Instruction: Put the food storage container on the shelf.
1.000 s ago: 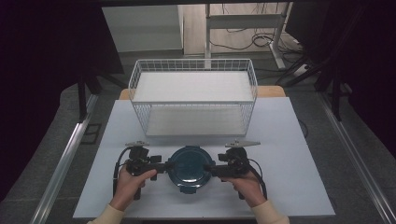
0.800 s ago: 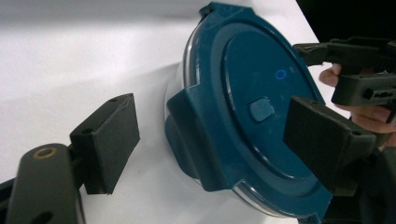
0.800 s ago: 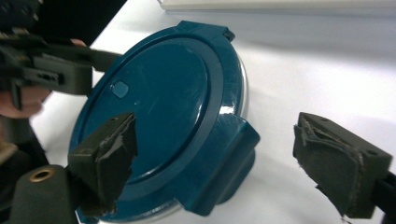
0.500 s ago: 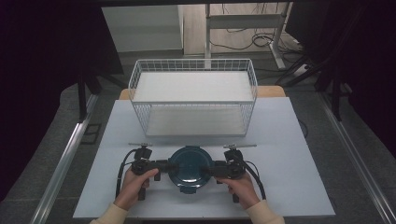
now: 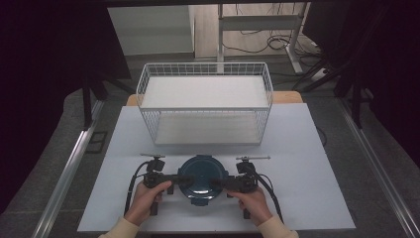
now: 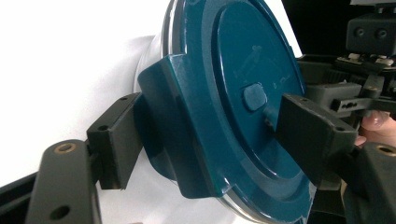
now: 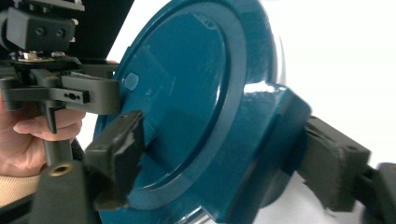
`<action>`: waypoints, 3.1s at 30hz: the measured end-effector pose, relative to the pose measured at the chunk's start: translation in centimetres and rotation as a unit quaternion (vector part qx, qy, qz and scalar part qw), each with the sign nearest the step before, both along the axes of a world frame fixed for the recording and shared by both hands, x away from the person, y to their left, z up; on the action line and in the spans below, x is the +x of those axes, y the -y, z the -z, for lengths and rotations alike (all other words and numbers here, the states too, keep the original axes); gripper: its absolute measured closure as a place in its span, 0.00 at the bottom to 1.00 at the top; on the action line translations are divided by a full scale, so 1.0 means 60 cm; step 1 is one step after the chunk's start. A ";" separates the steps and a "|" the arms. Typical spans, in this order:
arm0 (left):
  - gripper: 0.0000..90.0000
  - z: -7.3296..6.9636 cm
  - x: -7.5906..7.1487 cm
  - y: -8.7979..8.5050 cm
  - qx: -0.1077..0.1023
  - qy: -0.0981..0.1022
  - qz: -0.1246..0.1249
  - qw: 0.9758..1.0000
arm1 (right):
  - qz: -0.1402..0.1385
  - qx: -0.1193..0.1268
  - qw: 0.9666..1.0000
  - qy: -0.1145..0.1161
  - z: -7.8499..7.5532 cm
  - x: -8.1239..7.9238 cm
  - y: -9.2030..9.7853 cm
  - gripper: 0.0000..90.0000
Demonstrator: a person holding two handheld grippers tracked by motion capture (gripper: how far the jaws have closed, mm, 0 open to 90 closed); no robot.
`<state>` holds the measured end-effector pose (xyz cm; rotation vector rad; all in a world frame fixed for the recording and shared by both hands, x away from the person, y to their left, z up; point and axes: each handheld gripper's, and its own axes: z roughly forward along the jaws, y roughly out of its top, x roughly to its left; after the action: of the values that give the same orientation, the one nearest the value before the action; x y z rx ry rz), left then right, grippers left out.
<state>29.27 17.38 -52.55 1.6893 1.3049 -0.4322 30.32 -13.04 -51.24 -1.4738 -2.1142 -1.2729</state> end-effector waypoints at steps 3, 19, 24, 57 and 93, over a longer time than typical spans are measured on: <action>0.31 -0.003 -0.002 -0.002 0.001 0.002 -0.001 1.000 | 0.006 0.010 1.000 -0.009 0.000 0.002 0.005 0.29; 0.42 -0.027 -0.030 -0.012 0.001 0.028 -0.021 0.999 | 0.031 0.045 0.998 0.011 -0.016 -0.015 0.018 0.44; 0.42 -0.038 -0.039 -0.007 0.013 0.042 -0.018 0.999 | 0.017 0.036 0.998 0.044 -0.030 -0.019 0.019 0.45; 0.42 -0.121 -0.068 -0.014 0.023 0.132 -0.020 0.991 | -0.026 0.028 0.986 0.161 -0.115 -0.042 0.013 0.46; 0.42 -0.252 0.000 0.008 0.029 0.192 -0.017 0.981 | -0.030 0.044 0.974 0.222 -0.232 0.016 0.040 0.48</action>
<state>29.28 16.92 -37.42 1.6938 1.0651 -0.0408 31.28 -15.41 -37.32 -1.1586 -2.3053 -1.7821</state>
